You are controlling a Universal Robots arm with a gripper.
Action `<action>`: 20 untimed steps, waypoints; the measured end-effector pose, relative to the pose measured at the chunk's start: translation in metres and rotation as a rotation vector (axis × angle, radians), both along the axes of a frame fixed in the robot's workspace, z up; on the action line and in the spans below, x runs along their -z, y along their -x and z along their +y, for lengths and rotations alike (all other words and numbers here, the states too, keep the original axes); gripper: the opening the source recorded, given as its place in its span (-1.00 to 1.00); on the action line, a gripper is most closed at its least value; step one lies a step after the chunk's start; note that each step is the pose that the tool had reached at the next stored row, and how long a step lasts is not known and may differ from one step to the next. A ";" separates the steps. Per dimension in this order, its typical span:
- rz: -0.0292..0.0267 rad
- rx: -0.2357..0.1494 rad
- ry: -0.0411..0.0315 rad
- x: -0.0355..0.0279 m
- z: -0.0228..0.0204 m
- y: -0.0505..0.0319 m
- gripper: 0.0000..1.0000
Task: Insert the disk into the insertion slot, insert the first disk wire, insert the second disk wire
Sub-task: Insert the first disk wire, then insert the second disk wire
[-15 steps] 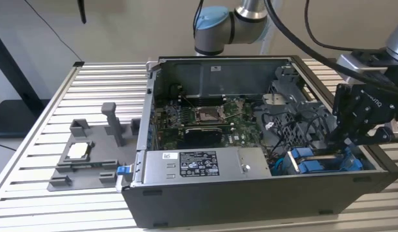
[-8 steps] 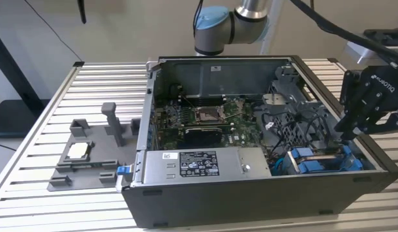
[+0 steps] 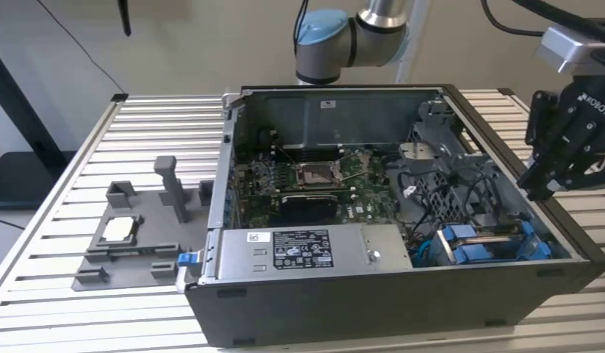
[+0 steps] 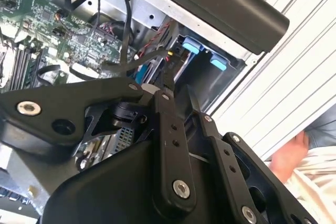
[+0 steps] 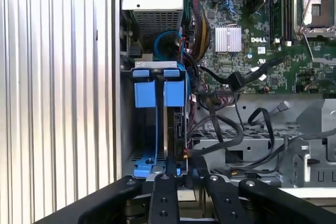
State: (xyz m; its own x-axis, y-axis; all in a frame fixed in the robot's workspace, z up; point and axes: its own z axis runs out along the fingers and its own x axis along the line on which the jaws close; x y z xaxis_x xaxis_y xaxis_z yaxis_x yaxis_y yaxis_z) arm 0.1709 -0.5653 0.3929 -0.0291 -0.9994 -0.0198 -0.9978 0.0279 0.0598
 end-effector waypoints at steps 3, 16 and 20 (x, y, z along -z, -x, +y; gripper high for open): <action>-0.0022 0.000 -0.0004 -0.0029 0.0000 0.0000 -0.46; -0.0023 0.000 -0.0005 -0.0031 0.0232 0.0006 -0.46; -0.0023 0.000 -0.0005 -0.0031 0.0336 0.0009 -0.46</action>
State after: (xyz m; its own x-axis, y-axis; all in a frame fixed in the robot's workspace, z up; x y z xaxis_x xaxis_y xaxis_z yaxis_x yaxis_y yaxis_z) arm 0.1700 -0.5317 0.3960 -0.0295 -0.9994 -0.0204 -0.9979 0.0283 0.0575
